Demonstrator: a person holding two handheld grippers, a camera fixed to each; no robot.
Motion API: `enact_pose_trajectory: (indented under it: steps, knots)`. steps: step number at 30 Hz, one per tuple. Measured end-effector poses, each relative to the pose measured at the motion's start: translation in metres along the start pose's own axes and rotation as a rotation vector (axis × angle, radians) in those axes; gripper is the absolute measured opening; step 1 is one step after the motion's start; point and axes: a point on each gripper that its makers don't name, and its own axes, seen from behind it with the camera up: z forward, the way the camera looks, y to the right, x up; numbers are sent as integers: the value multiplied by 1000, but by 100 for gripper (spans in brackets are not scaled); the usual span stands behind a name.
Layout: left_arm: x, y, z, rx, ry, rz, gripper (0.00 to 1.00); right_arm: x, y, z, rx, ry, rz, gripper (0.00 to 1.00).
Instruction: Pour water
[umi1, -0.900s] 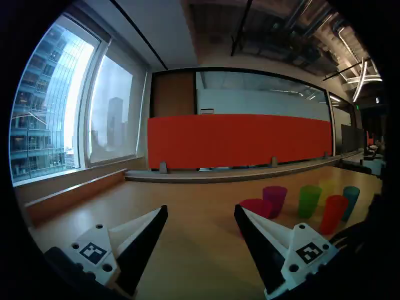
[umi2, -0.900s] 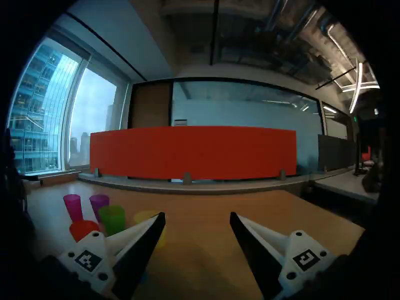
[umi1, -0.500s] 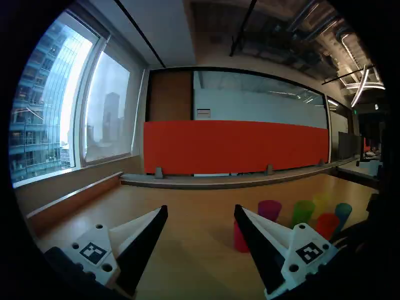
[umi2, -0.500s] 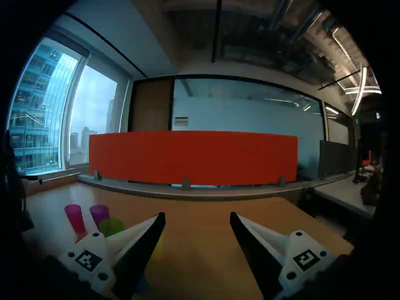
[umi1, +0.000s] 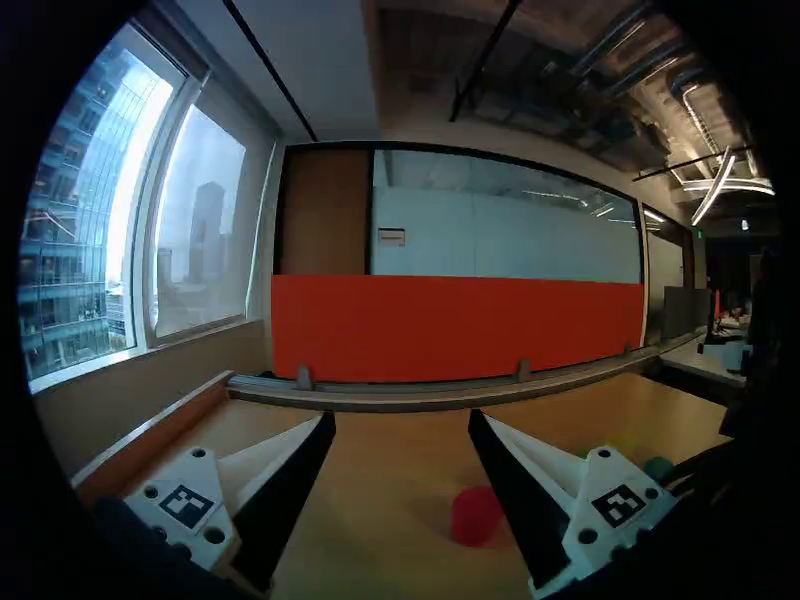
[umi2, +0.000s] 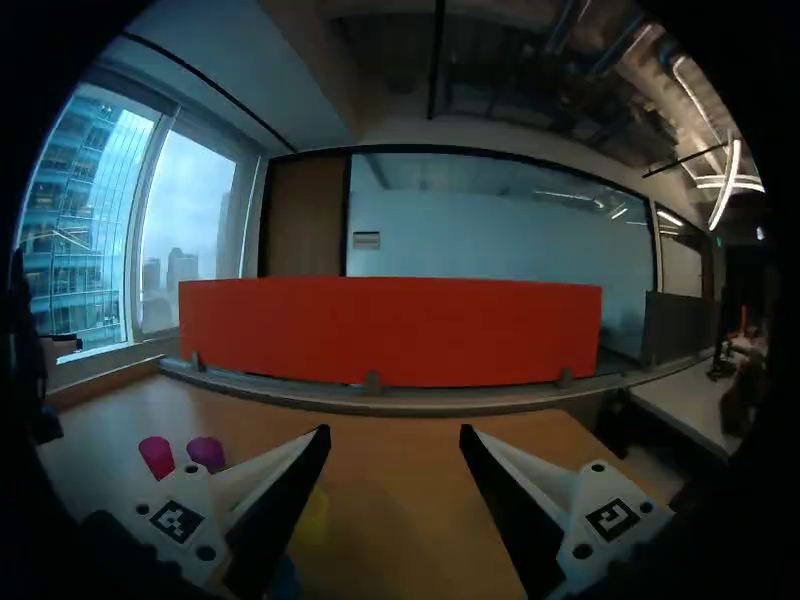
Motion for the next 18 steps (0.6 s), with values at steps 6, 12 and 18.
enact_pose_trajectory:
  steps: [6, 12, 18]
  knots:
    - [31, 8, 5, -42, -11, 7, 99, 27, -4, 1, 18, 9, -16, 100]
    - [55, 22, 10, -94, -8, 0, 99, 46, -10, 1, 39, 13, -23, 100]
    - [63, 29, 13, -133, -6, 6, 99, 47, -13, -1, 70, 5, -27, 100]
